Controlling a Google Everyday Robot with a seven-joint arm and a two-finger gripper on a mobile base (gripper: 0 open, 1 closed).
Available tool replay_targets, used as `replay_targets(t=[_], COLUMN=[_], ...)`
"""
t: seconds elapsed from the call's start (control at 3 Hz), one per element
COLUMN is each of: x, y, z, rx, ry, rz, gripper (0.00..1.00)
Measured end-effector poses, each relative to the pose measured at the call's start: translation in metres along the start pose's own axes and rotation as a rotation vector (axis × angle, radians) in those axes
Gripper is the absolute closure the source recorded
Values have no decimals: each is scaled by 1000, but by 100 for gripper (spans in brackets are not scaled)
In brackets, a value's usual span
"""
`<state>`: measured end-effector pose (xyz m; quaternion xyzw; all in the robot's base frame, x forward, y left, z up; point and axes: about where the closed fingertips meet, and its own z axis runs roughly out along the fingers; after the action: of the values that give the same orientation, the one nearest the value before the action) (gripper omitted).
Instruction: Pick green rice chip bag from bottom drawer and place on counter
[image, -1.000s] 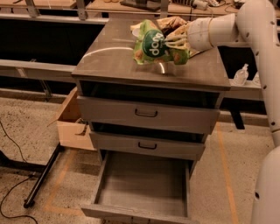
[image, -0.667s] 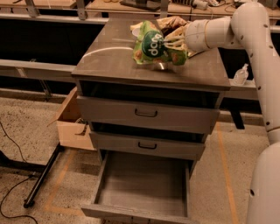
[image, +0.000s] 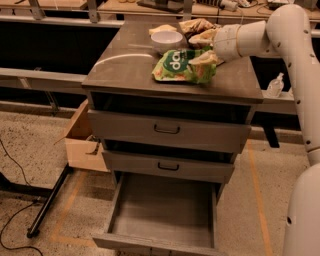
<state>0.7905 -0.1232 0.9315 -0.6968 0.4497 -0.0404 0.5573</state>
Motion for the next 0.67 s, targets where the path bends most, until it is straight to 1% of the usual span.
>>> replay_targets(t=[0.33,0.67], x=[0,0], y=[-3,-9], z=[-25,-74], rx=[26,75], ry=[30,105], rz=[12,10], gripper=[0,0])
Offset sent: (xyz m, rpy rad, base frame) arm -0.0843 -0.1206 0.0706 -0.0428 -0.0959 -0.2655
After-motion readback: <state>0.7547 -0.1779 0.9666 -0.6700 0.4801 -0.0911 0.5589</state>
